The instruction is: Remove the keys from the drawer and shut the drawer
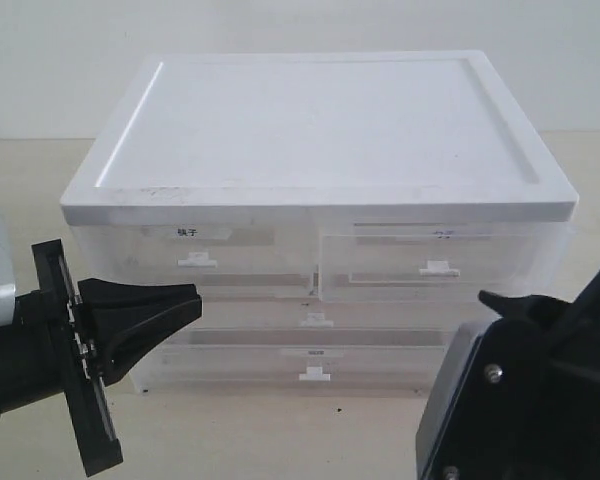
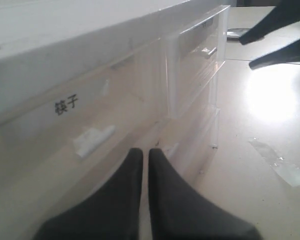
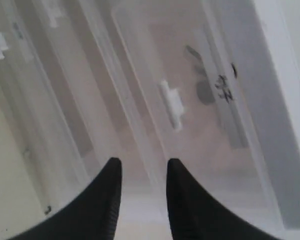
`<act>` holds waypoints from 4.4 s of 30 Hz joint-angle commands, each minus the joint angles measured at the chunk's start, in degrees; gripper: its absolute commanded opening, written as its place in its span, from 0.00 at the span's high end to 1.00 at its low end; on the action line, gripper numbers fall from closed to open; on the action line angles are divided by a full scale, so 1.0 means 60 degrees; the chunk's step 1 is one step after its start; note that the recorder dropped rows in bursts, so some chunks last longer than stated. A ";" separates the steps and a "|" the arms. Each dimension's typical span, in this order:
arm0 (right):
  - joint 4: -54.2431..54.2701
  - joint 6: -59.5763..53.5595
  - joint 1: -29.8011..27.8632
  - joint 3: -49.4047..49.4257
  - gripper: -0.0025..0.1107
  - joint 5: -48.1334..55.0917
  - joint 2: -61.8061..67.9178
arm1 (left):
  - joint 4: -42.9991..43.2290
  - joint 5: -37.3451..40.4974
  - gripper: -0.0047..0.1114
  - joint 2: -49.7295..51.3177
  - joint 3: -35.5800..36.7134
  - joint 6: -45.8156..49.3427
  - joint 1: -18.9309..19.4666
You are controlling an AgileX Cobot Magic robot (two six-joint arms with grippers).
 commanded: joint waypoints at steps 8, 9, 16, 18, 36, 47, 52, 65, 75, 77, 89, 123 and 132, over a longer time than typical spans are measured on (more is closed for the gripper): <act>-0.2327 -0.0065 -0.0231 0.0088 0.64 -0.0101 0.0805 | -0.0346 -0.0101 0.92 -0.0013 -0.0028 -0.0020 -0.0049; -0.2493 -0.0065 -0.0435 0.0088 0.63 -0.0082 0.0947 | -0.0346 -0.0101 0.92 -0.0013 -0.0028 -0.0020 -0.0049; -0.3837 -0.0065 -0.1799 0.0046 0.63 0.0467 0.2083 | -0.0319 -0.0101 0.92 -0.0013 -0.0028 -0.0020 -0.0049; -0.4145 -0.0065 -0.1799 0.0046 0.63 0.0217 0.2140 | -0.0319 -0.0101 0.92 -0.0013 -0.0028 -0.0020 -0.0049; -0.4862 0.0181 -0.2866 0.0046 0.65 0.0598 0.2140 | 0.0179 -0.0101 0.92 -0.0013 -0.0070 -0.0122 -0.0049; -0.4313 -0.0063 -0.2631 0.0046 0.98 0.0310 0.2071 | 0.0108 -0.0101 0.92 -0.0013 -0.0105 -0.0122 -0.0049; -0.2809 -0.0063 -0.1590 0.0046 0.98 -0.0012 0.1985 | 0.0088 -0.0101 0.92 -0.0013 -0.0105 -0.0122 -0.0049; 0.0222 -0.0063 0.1304 0.0046 0.98 -0.1640 0.1985 | 0.0170 -0.0101 0.92 -0.0013 -0.0105 -0.0122 -0.0049; 0.0254 -0.0063 0.1991 0.0046 0.95 -0.1998 0.1985 | 0.0170 -0.0101 0.92 -0.0013 -0.0105 -0.0122 -0.0049; 0.0254 -0.0063 0.1991 0.0046 0.78 -0.1998 0.1985 | 0.0170 -0.0101 0.92 -0.0013 -0.0105 -0.0122 -0.0049; 0.0254 0.0879 0.4893 -0.1255 0.58 -0.1998 0.1861 | 0.0173 -0.0101 0.92 -0.0013 -0.0105 -0.0122 -0.0049; 0.0254 0.0638 0.5441 -0.3771 0.98 0.5024 -1.0206 | 0.0593 -0.0101 0.92 -0.0013 -0.0105 -0.0122 -0.0049; -0.1788 -0.0071 0.8698 -0.3387 0.98 0.0615 -0.9778 | 0.0742 -0.0101 0.92 -0.0013 -0.0105 -0.0122 -0.0049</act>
